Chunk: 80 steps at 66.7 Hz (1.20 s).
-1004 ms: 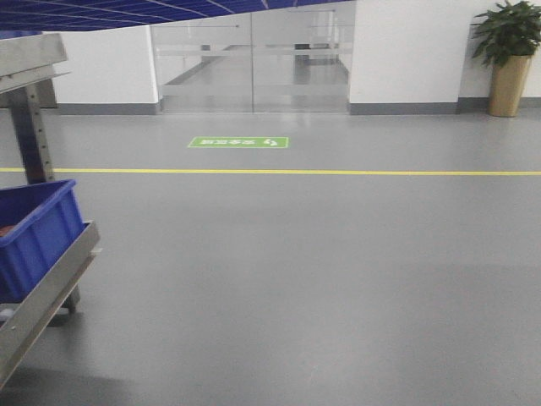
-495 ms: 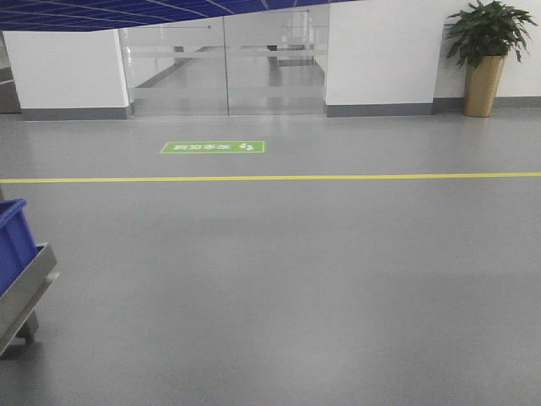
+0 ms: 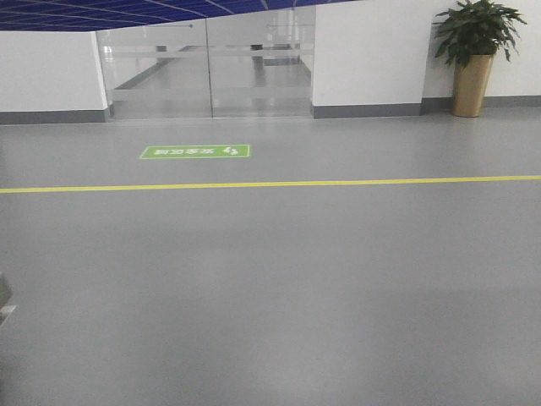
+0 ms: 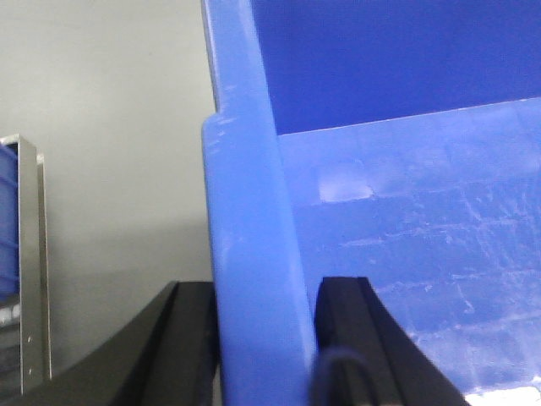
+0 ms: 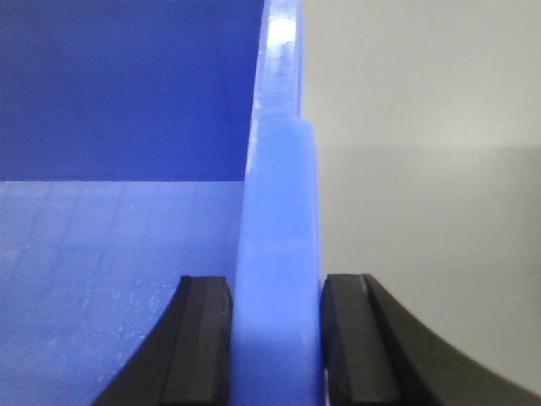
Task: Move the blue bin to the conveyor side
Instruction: 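Hold the blue bin with both grippers while driving across the floor, then hold the bin and drive up to the red-framed conveyor table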
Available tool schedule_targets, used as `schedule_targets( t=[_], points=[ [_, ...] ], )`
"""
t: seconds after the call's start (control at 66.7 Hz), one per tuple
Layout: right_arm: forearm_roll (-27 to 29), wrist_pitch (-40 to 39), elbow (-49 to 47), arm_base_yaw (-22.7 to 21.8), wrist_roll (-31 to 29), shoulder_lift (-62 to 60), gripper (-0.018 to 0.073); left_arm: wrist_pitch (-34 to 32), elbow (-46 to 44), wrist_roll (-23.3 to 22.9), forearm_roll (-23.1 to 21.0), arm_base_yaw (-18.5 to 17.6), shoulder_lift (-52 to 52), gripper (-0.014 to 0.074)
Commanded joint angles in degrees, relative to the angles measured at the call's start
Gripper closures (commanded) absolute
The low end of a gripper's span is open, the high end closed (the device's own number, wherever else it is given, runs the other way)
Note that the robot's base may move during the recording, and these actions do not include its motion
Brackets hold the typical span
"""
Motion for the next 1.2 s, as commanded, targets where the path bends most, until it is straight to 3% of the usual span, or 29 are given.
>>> schedule_targets(
  t=[0.0,1.184],
  points=[
    [0.21,-9.28,-0.99,-0.05,-0.63,-0.84,0.0638,-4.65,-1.27,0.82,-2.92,-0.91,-1.04,0.0612],
    [0.21,-9.28,-0.99,-0.05,-0.63,-0.84,0.0638,-4.65,-1.27,0.82,-2.92,-0.91,-1.04,0.0612]
  ],
)
